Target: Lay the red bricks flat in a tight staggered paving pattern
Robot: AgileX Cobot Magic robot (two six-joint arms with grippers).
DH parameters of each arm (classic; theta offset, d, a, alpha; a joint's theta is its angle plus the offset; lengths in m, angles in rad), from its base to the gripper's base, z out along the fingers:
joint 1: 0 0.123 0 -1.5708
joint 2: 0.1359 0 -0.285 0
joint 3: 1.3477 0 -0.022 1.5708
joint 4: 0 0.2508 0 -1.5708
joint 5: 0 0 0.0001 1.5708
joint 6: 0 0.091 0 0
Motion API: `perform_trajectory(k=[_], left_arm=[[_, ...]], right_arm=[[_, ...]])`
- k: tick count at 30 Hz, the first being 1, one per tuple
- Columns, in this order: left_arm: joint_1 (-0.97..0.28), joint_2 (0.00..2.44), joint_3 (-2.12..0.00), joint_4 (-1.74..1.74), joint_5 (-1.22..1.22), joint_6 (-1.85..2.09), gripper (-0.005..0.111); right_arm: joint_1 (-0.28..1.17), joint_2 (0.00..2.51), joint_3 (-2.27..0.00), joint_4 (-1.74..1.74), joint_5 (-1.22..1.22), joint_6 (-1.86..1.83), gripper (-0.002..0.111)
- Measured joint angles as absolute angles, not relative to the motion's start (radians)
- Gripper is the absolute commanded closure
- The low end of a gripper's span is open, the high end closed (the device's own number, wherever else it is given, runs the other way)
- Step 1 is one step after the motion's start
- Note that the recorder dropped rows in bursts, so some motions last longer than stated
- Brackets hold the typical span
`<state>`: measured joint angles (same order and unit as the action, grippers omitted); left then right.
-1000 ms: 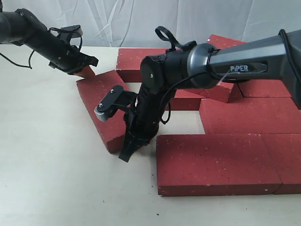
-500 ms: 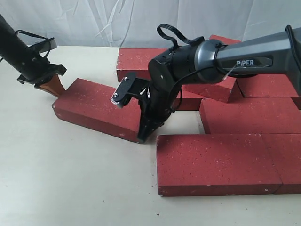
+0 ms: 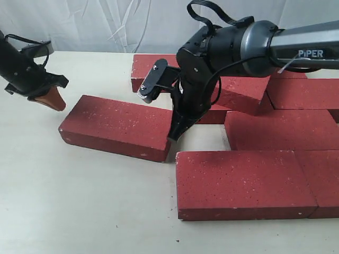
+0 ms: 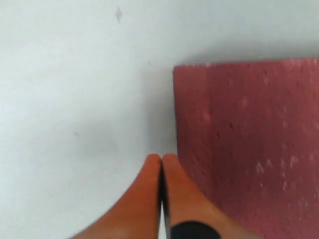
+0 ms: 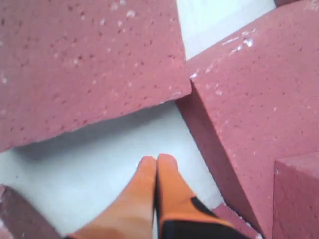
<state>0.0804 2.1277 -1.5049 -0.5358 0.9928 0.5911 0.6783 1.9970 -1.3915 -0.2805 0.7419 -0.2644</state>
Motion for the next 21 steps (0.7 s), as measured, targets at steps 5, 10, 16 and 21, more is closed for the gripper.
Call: perform_trajectory(k=[5, 10, 16, 21], left_arm=[[0.083, 2.153, -1.505, -0.607, 0.885, 0.550, 0.107], [0.071, 2.211, -1.505, -0.628, 0.875, 0.553, 0.107], [0.045, 2.215, -1.505, -0.630, 0.908, 0.579, 0.107], [0.043, 2.215, -1.505, -0.630, 0.979, 0.583, 0.107]], right_arm=[[0.614, 2.039, -1.392, -0.180, 0.685, -0.255, 0.109], [0.582, 2.060, -1.392, -0.098, 0.692, -0.253, 0.109], [0.584, 2.069, -1.392, 0.064, 0.696, -0.304, 0.109], [0.584, 2.069, -1.392, 0.111, 0.706, -0.318, 0.109]])
